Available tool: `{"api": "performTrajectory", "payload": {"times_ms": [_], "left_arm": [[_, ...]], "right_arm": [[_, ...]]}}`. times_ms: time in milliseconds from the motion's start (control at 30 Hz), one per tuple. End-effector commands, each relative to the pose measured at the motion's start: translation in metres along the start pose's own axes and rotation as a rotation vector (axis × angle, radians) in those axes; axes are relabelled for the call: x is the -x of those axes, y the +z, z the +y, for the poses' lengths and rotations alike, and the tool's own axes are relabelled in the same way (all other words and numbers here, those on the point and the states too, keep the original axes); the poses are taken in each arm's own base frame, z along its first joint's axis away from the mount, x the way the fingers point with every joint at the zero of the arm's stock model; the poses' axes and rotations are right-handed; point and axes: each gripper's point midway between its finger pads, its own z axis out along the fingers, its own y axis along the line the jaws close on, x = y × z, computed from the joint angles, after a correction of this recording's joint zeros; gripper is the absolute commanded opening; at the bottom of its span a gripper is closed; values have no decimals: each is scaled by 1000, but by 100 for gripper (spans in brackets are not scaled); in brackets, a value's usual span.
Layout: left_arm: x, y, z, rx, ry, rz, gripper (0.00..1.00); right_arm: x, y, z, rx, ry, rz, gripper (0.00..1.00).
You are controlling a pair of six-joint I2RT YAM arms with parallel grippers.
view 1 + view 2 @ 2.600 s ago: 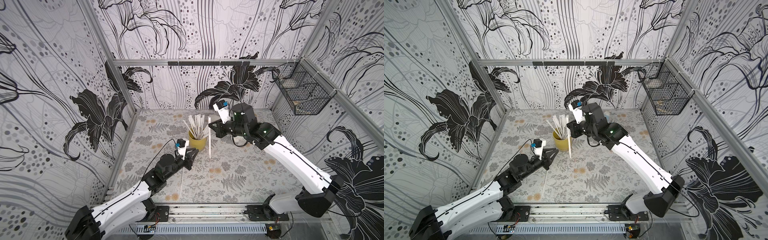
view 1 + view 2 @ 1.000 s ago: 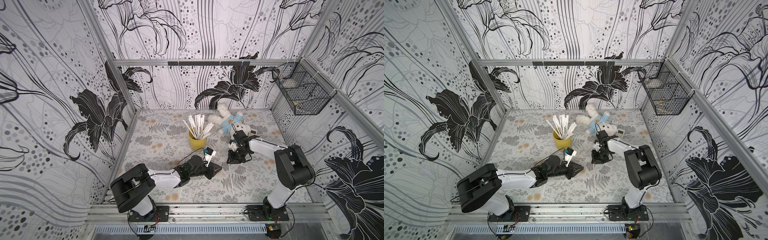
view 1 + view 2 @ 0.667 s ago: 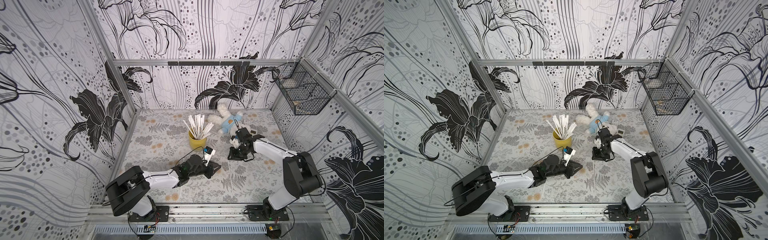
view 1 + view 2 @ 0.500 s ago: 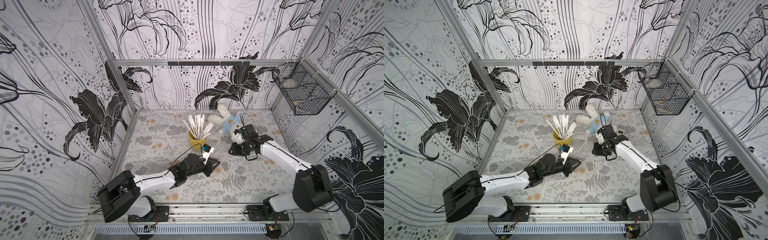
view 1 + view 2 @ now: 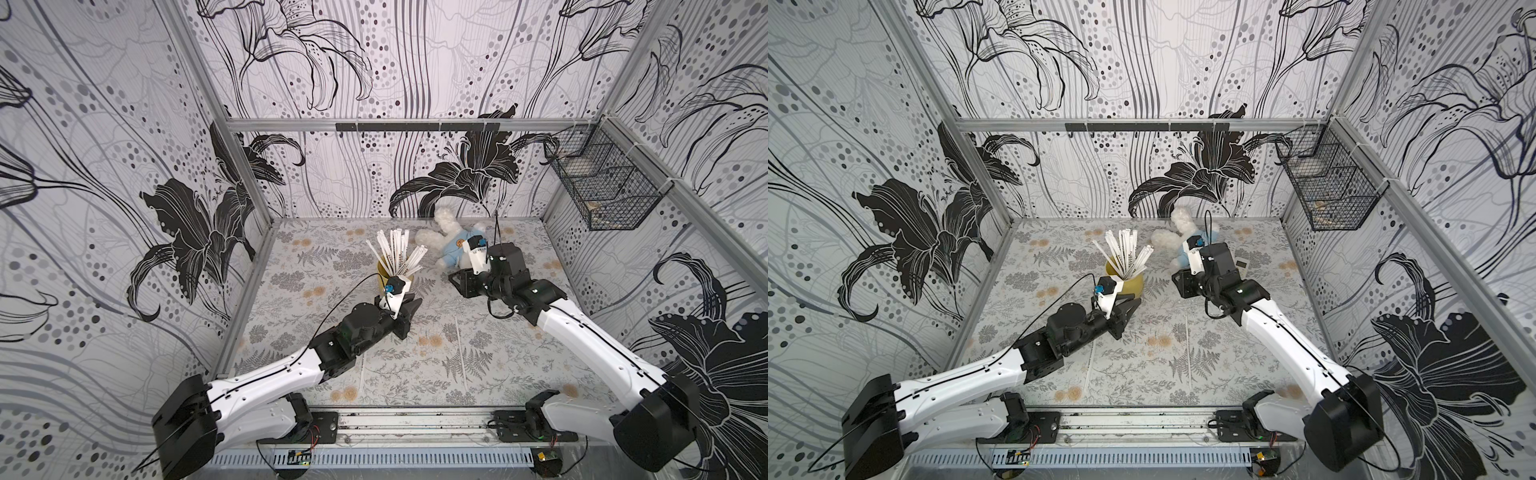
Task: Take the straws out of the storage container
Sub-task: Pick up the straw from the container.
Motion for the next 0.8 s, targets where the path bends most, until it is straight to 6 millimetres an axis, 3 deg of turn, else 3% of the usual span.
{"api": "performTrajectory", "payload": {"times_ms": [0, 200, 467, 633, 767], "left_arm": [[6, -11, 21, 116, 86, -11, 28], [10, -21, 38, 200, 142, 1, 30], [10, -25, 73, 309, 158, 15, 34], [14, -12, 78, 280, 166, -1, 34], [9, 12, 72, 218, 240, 40, 34]], "right_arm": [[11, 0, 20, 77, -94, -68, 38], [13, 1, 43, 157, -176, -126, 42], [20, 1, 49, 193, -183, -201, 43], [20, -9, 51, 208, -190, -258, 44], [20, -14, 53, 215, -202, -270, 44]]}}
